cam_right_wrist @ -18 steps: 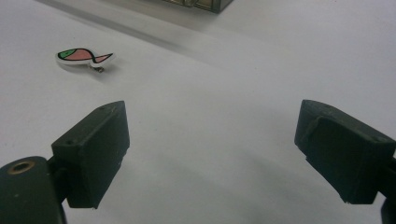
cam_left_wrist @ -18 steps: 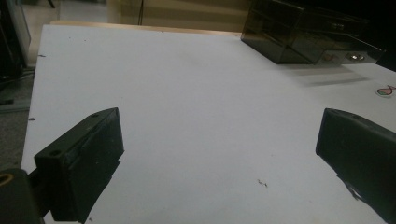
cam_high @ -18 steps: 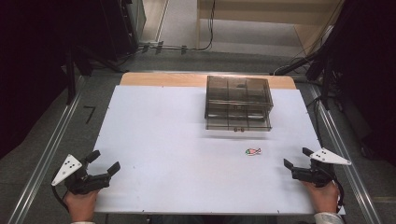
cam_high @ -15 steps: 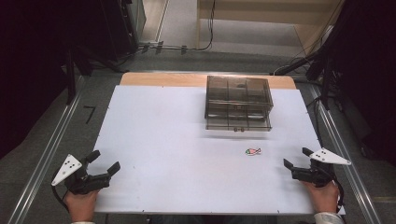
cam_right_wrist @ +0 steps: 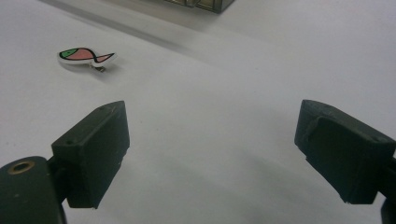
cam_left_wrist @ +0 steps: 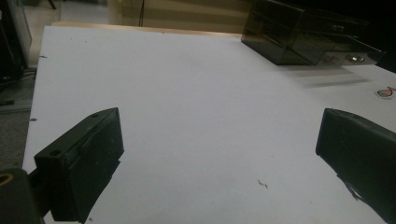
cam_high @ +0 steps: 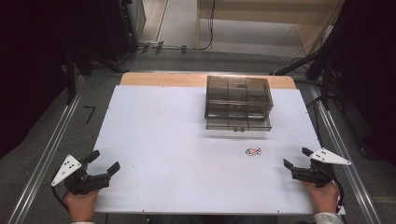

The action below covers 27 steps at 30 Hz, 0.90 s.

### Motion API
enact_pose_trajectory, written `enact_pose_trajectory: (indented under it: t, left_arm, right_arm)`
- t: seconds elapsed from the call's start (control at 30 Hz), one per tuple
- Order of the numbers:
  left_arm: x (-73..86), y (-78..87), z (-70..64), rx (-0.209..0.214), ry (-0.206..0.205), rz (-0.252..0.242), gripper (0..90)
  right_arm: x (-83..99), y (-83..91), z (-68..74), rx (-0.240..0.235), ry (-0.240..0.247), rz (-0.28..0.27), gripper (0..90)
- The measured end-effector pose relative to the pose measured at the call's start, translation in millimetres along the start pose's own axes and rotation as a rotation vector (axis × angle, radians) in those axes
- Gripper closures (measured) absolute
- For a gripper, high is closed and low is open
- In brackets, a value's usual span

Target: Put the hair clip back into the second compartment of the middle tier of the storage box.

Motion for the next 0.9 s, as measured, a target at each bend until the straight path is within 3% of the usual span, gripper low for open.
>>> enact_pose_trajectory:
  t: [0.9]
  left_arm:
    - [-0.2,0.0,1.1,-0.007,0.005,0.0,1.3]
  right_arm:
    - [-5.9,-6.3,4.0,0.006,0.017,0.033,8.9]
Point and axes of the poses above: each handheld gripper's, and its own axes: y roughly backward along the jaws, x roughly out of its underside, z roughly to its left, the point moved 10 cm from there along -y, roughly forward along the jaws, and after that the axes turned 12 degrees about z, right-handed, at the moved point
